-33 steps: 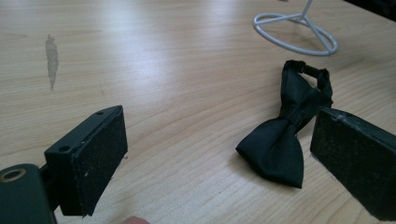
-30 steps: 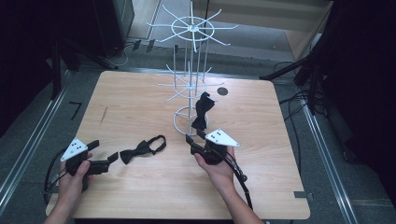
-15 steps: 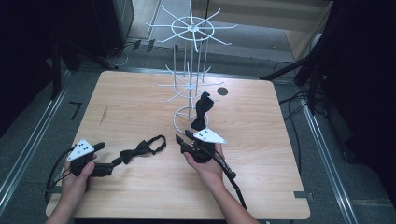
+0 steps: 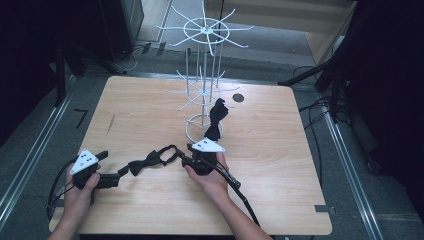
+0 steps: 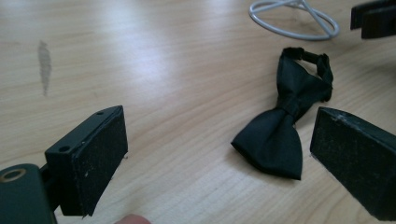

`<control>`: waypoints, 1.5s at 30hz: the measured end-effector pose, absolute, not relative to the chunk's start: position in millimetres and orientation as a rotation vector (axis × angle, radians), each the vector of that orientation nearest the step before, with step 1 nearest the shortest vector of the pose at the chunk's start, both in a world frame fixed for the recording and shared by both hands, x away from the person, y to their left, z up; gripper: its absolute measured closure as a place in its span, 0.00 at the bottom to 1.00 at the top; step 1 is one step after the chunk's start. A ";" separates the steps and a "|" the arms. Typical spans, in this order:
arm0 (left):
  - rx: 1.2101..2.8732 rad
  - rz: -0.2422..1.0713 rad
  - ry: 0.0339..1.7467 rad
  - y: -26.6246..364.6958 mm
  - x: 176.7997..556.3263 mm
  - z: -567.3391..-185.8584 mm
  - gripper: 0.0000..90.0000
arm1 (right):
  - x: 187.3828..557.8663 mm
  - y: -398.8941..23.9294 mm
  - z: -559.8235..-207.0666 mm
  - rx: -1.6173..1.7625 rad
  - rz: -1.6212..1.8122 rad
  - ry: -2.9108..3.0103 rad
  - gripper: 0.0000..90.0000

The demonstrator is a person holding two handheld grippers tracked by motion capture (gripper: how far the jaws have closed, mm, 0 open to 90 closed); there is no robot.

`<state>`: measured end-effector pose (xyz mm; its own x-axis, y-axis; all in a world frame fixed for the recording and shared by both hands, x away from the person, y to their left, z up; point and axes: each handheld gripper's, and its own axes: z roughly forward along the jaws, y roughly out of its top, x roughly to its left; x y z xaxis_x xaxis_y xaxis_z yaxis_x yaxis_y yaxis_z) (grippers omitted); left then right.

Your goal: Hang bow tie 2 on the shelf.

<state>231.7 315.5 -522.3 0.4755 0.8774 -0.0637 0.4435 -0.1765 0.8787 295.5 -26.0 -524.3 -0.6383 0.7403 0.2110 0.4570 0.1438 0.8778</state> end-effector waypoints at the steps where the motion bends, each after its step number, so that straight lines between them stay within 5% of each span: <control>1: 1.799 0.589 1.118 315.5 231.7 -522.3 0.05 | 295.5 -26.0 -524.3 1.165 1.493 2.152 0.64; 28: 1.696 0.584 1.192 331.5 230.9 -522.2 0.05 | 315.7 10.8 -538.6 1.284 1.376 2.201 0.68; 45: 1.699 0.581 1.202 331.9 231.4 -522.1 0.05 | 318.7 12.9 -540.1 1.260 1.213 2.276 0.99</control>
<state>231.4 331.9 -522.1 0.4055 0.9043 -0.1334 0.4575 -0.0744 0.8861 318.7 12.9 -540.1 -0.5851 0.7966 0.1519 0.5705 0.2712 0.7752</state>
